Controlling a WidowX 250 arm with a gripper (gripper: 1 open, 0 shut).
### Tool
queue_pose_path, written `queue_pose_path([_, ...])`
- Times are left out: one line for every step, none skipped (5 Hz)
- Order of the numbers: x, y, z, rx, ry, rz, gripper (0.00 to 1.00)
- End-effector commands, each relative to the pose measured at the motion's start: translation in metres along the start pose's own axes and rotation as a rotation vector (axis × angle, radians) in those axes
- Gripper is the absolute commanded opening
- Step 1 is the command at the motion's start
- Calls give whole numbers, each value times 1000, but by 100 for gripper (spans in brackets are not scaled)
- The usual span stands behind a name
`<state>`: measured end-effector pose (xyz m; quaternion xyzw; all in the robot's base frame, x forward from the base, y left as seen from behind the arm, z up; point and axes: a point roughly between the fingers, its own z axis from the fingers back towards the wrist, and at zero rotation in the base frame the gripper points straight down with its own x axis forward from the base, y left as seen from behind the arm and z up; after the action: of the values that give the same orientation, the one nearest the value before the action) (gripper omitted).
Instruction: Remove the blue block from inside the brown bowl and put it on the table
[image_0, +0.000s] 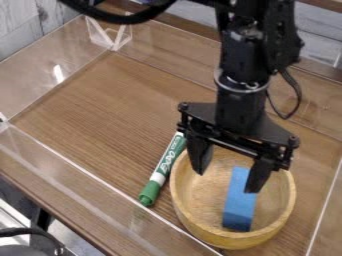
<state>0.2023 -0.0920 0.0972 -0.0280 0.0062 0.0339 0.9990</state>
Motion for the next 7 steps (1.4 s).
queue_pose_path([3,-5,5,-31,-47,-9,100])
queue_pose_path([2,-7,0,-44,-48,-17,100])
queue_pose_path([2,-8,-5,-54,-52,-24,100])
queue_pose_path([2,-10,-10,-64,-59,-28,100])
queue_pose_path([3,-11,-13,-74,-74,-32,100])
queue_pose_path([4,-11,-16,-84,-91,-36,100])
queue_pose_path([5,-11,-17,-91,-105,-41,100])
